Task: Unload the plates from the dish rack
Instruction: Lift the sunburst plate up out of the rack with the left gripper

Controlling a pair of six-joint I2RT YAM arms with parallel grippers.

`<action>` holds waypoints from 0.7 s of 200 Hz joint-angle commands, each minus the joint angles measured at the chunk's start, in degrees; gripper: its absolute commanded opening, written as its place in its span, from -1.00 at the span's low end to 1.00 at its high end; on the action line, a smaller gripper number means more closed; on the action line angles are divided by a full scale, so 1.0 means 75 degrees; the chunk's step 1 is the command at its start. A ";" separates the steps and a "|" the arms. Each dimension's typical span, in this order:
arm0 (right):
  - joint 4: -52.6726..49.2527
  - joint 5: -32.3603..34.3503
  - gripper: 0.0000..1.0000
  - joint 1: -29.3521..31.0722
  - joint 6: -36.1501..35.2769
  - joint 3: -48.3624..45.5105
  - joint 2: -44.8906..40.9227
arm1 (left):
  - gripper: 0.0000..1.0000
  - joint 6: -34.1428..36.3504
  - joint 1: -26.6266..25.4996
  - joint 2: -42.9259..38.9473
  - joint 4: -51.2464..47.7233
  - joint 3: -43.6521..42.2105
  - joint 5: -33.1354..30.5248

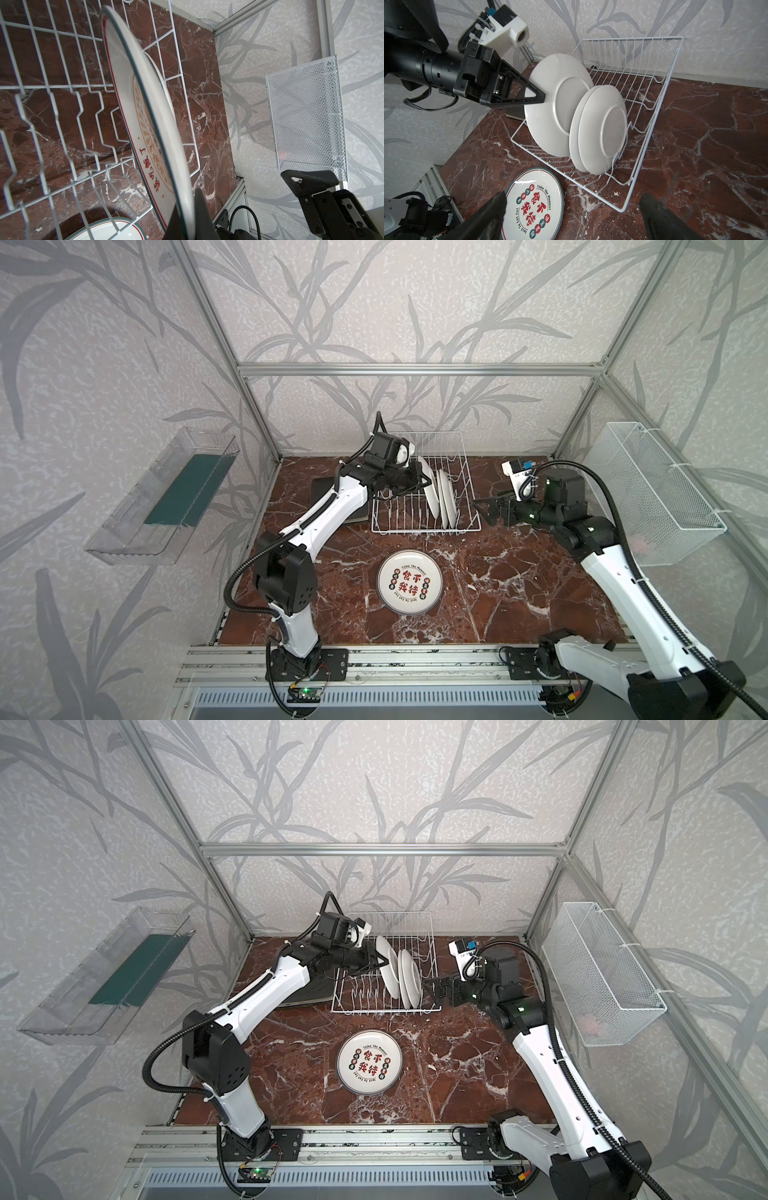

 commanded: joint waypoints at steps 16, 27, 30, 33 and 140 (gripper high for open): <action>0.0107 0.0205 0.98 -0.0009 0.0151 0.0074 -0.0245 | -1.00 0.0126 0.0043 -0.0675 0.0010 0.0533 -0.0454; 0.0163 0.0246 0.98 -0.0014 0.0182 0.0039 -0.0281 | -1.00 0.0216 0.0044 -0.0772 -0.0078 0.0670 -0.0614; 0.0176 0.0238 0.98 -0.0018 0.0202 0.0047 -0.0282 | -1.00 0.0242 0.0046 -0.0789 -0.0096 0.0702 -0.0665; 0.0180 0.0230 0.98 -0.0016 0.0223 0.0045 -0.0283 | -1.00 0.0263 0.0046 -0.0812 -0.0125 0.0734 -0.0708; -0.0224 -0.0122 0.98 -0.0028 0.1168 0.0723 0.0057 | -1.00 0.3190 0.0011 -0.1285 -0.1991 0.2037 -0.2346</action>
